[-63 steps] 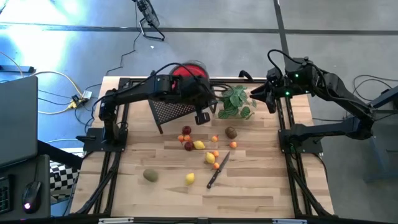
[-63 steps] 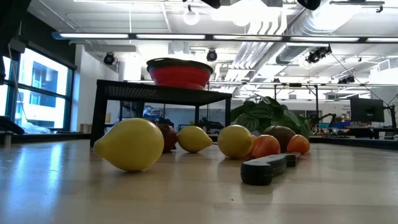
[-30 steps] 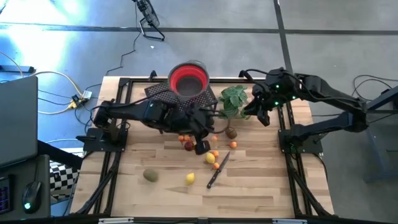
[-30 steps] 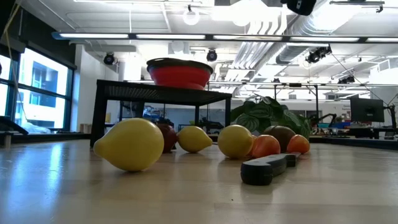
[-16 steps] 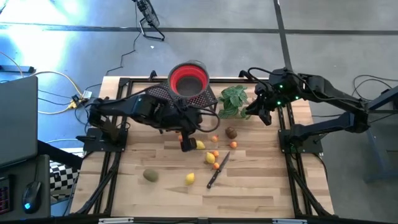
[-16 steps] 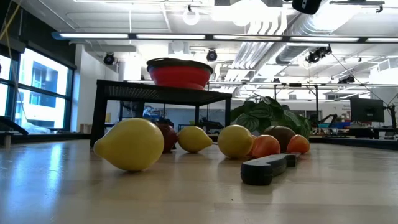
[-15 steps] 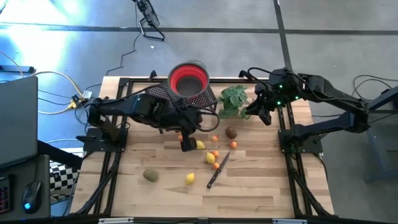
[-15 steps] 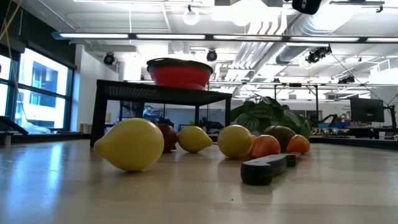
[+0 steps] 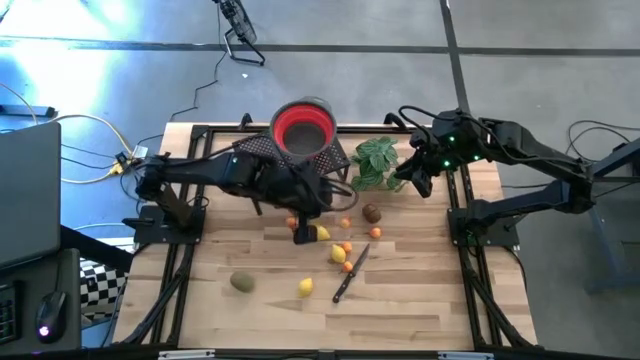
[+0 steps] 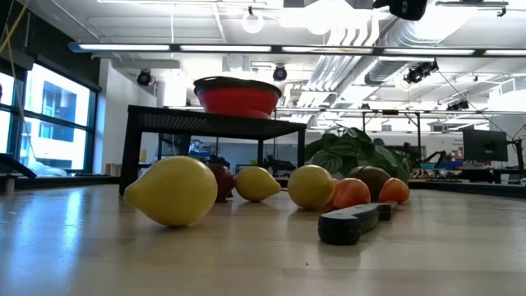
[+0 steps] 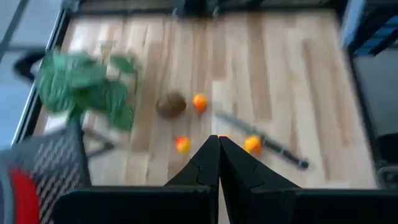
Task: Pick & Place Fruit
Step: Put the black knife on the shelf
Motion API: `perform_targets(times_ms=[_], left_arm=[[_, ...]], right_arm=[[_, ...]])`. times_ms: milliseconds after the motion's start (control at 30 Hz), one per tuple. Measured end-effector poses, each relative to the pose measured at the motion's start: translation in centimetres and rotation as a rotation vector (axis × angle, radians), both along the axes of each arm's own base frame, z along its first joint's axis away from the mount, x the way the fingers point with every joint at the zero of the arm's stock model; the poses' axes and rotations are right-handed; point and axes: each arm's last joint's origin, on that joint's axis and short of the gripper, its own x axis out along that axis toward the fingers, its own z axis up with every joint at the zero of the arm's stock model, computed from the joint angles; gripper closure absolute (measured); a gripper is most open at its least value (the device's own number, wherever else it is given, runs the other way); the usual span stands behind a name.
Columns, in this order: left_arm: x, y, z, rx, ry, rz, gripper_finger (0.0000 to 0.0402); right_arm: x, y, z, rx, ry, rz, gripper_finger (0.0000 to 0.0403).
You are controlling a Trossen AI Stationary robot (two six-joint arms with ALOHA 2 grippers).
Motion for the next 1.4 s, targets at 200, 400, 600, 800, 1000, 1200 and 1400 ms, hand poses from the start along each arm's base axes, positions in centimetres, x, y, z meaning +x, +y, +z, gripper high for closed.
perform_targets(times_ms=[200, 400, 600, 800, 1000, 1200, 1400], left_arm=[[0.0, 0.6, -2.2, -0.011, -0.016, -0.079, 0.0401], [-1.9, 1.3, -3.4, -0.072, -0.150, -0.097, 0.0401], [-6.3, 2.2, -3.2, -0.051, -0.225, -0.052, 0.0401], [-11.2, 2.8, -3.2, 0.039, -0.319, -0.080, 0.0401], [-15.3, 3.2, -4.8, -0.005, -0.385, -0.045, 0.0401], [-18.8, 3.7, -5.8, -0.078, -0.456, 0.041, 0.0401], [-19.9, 3.8, -6.2, -0.093, -0.464, 0.053, 0.0401]], right_arm=[[0.0, 0.0, 0.0, -0.001, -0.002, 0.004, 0.0307], [0.1, 0.0, 0.1, -0.004, -0.008, 0.001, 0.0307], [0.2, -0.1, 0.2, -0.022, -0.023, -0.016, 0.0307], [0.3, -0.1, 0.3, -0.019, -0.037, -0.016, 0.0307], [0.4, 0.5, 0.4, -0.019, -0.045, 0.015, 0.0307], [0.9, 1.6, 0.6, -0.004, -0.069, -0.050, 0.0307], [1.5, 3.1, 0.4, 0.114, -0.066, -0.089, 0.0307]])
